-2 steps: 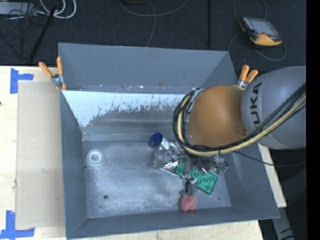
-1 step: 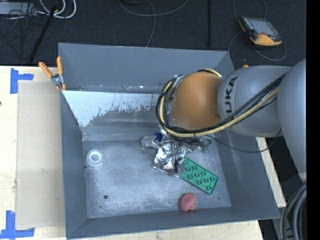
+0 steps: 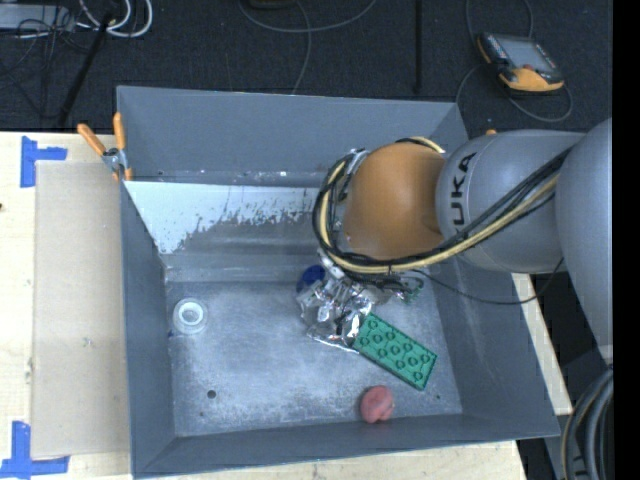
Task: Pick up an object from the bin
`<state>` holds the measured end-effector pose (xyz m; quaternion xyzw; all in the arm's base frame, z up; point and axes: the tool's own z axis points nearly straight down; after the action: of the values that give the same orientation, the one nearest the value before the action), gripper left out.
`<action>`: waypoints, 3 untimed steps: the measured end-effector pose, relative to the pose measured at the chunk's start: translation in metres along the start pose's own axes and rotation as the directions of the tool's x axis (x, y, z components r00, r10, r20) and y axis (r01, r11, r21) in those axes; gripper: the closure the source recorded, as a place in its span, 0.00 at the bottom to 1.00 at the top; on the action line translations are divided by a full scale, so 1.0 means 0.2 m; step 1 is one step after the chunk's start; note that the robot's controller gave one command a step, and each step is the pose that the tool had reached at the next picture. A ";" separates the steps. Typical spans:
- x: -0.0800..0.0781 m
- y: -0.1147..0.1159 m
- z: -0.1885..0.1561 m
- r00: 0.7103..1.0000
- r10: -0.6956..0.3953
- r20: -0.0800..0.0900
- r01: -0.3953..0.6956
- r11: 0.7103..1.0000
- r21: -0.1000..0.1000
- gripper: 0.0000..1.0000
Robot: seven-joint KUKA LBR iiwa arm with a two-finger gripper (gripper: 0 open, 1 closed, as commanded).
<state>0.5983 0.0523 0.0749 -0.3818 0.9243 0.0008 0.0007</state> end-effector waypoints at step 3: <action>0.01 0.24 -0.47 0.931 -0.365 -0.003 0.365 0.931 -0.004 1.00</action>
Offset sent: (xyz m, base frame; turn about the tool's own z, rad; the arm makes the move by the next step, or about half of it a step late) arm -0.0157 0.0003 0.1326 0.1455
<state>0.5635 0.0841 0.1681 -0.5467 0.8373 0.0015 -0.0015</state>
